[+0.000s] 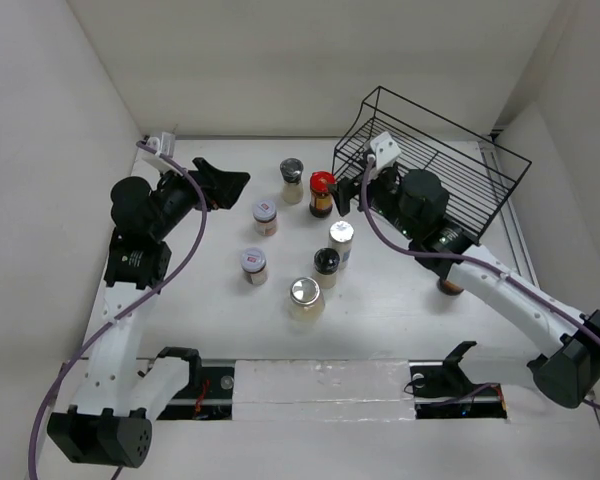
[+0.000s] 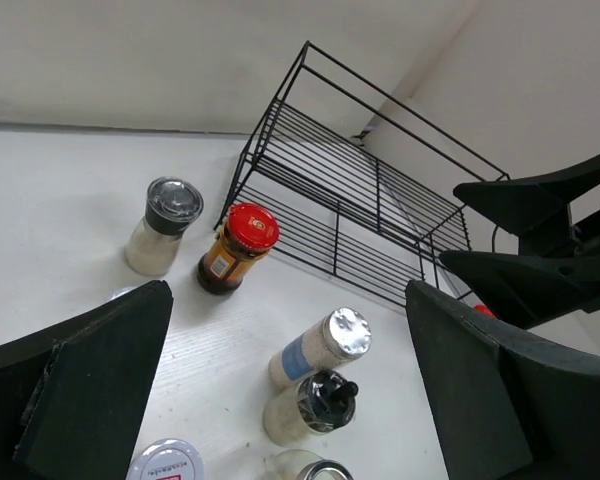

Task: Organize the condiment bottles

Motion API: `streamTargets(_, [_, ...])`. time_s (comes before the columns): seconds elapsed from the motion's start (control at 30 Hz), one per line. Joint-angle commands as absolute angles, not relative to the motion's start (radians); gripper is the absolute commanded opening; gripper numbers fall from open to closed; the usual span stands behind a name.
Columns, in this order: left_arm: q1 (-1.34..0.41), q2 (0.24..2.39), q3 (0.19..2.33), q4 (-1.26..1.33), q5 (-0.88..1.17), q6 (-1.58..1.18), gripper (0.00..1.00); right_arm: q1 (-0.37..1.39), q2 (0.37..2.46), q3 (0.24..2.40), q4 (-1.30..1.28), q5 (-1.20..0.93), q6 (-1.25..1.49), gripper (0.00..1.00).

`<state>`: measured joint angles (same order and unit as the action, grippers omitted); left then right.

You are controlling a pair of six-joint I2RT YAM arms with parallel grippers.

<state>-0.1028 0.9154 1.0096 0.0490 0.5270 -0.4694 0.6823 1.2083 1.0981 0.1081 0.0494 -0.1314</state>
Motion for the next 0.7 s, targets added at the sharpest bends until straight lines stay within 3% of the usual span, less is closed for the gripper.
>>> streamTargets(0.0, [-0.098, 0.877, 0.997, 0.115, 0.545, -0.474, 1.0, 0.69, 1.227, 1.129, 0.133, 0.078, -0.135, 0.89])
streamTargets(0.07, [-0.098, 0.868, 0.997, 0.104, 0.535, -0.465, 0.92, 0.69, 1.227, 1.138, 0.133, 0.092, -0.135, 0.71])
streamTargets(0.1, [-0.098, 0.868, 0.997, 0.095, 0.523, -0.453, 0.9, 0.69, 1.236, 1.152, 0.133, 0.106, -0.135, 0.35])
streamTargets(0.17, [-0.107, 0.858, 0.985, 0.095, 0.514, -0.453, 0.81, 0.69, 1.25, 1.17, 0.109, 0.12, -0.135, 0.12])
streamTargets(0.2, [-0.107, 0.844, 0.976, 0.095, 0.5, -0.453, 0.72, 0.69, 1.261, 1.195, 0.068, 0.139, -0.135, 0.05])
streamTargets(0.23, [-0.107, 0.844, 0.967, 0.095, 0.5, -0.453, 0.72, 0.69, 1.284, 1.207, 0.045, 0.155, -0.135, 0.01])
streamTargets(0.27, [-0.107, 0.835, 0.966, 0.084, 0.467, -0.436, 0.63, 0.69, 1.313, 1.232, -0.001, 0.19, -0.135, 0.0])
streamTargets(0.3, [-0.124, 0.834, 0.966, 0.069, 0.445, -0.436, 0.63, 0.69, 1.313, 1.232, -0.002, 0.207, -0.135, 0.0])
streamTargets(0.37, [-0.124, 0.834, 0.966, 0.06, 0.431, -0.426, 0.45, 0.69, 1.36, 1.267, -0.07, 0.241, -0.135, 0.0])
streamTargets(0.43, [-0.124, 0.834, 0.954, 0.06, 0.41, -0.426, 0.28, 0.69, 1.39, 1.276, -0.118, 0.255, -0.135, 0.1])
streamTargets(0.47, [-0.124, 0.834, 0.954, 0.06, 0.394, -0.426, 0.22, 0.69, 1.41, 1.276, -0.118, 0.255, -0.135, 0.33])
streamTargets(0.5, [-0.124, 0.834, 0.954, 0.051, 0.361, -0.426, 0.11, 0.69, 1.419, 1.276, -0.127, 0.264, -0.135, 0.49])
streamTargets(0.53, [-0.124, 0.834, 0.954, 0.051, 0.347, -0.426, 0.09, 0.69, 1.428, 1.276, -0.127, 0.264, -0.135, 0.64])
streamTargets(0.57, [-0.124, 0.834, 0.954, 0.051, 0.347, -0.437, 0.09, 0.69, 1.457, 1.291, -0.138, 0.264, -0.135, 0.84])
streamTargets(0.6, [-0.124, 0.834, 0.94, 0.051, 0.347, -0.437, 0.09, 0.69, 1.476, 1.304, -0.155, 0.25, -0.135, 0.9])
streamTargets(0.67, [-0.124, 0.834, 0.93, 0.066, 0.36, -0.453, 0.24, 0.69, 1.52, 1.359, -0.188, 0.209, -0.135, 0.95])
